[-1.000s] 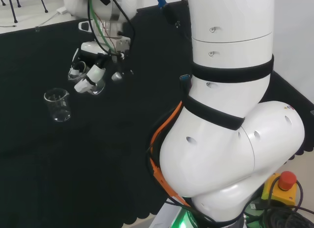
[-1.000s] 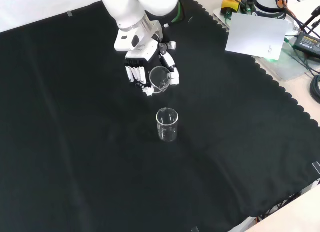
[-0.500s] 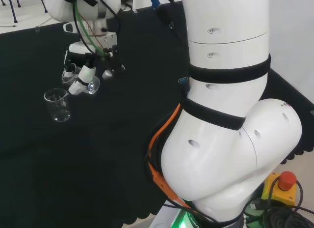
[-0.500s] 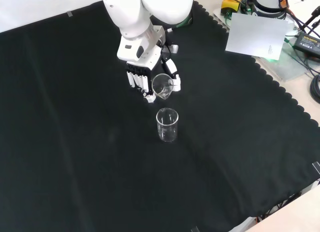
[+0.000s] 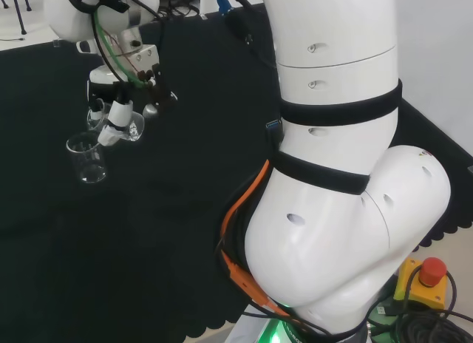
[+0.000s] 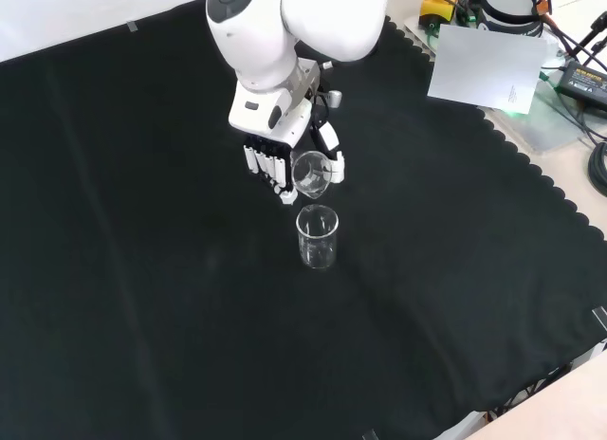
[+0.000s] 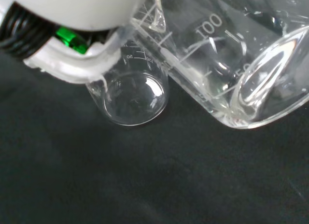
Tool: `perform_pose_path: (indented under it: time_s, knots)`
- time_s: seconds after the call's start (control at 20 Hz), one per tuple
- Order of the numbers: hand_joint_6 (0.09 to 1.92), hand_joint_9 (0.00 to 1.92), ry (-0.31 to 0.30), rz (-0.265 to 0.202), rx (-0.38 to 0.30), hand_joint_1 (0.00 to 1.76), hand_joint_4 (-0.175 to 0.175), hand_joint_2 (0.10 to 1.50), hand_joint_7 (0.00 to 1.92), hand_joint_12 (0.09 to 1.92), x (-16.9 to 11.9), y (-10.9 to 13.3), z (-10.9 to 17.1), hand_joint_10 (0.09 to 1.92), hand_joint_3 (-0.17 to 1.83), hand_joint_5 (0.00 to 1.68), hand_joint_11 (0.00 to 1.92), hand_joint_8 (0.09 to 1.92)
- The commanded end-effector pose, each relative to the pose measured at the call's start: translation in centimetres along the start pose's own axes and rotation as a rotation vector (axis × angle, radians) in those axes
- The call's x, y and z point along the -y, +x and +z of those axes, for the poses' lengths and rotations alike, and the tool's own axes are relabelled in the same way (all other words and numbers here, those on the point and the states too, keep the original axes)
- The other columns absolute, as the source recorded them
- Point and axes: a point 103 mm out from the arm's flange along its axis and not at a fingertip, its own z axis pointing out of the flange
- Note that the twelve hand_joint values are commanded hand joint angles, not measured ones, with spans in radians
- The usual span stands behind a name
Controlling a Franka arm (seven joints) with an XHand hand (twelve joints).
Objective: Pour the water from the handheld beaker into the one on the table.
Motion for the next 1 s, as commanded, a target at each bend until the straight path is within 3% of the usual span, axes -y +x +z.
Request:
perform_pose_path:
  time_s: [0.05, 0.8, 1.0]
  knots:
    - [0.29, 1.66, 0.048, 0.006, 0.058, 1.17, 0.173, 0.60, 1.78, 0.86, -0.6, 0.6, -0.4, 0.10, 0.64, 1.47, 1.19, 0.09]
    - [0.30, 1.66, 0.137, 0.061, 0.195, 1.17, 0.175, 0.60, 1.78, 0.86, -1.2, 1.1, -1.4, 0.10, 0.65, 1.46, 1.20, 0.09]
    - [0.41, 1.66, 0.151, 0.068, 0.225, 1.17, 0.172, 0.59, 1.79, 0.84, -1.2, 1.3, -1.8, 0.10, 0.68, 1.41, 1.21, 0.09]
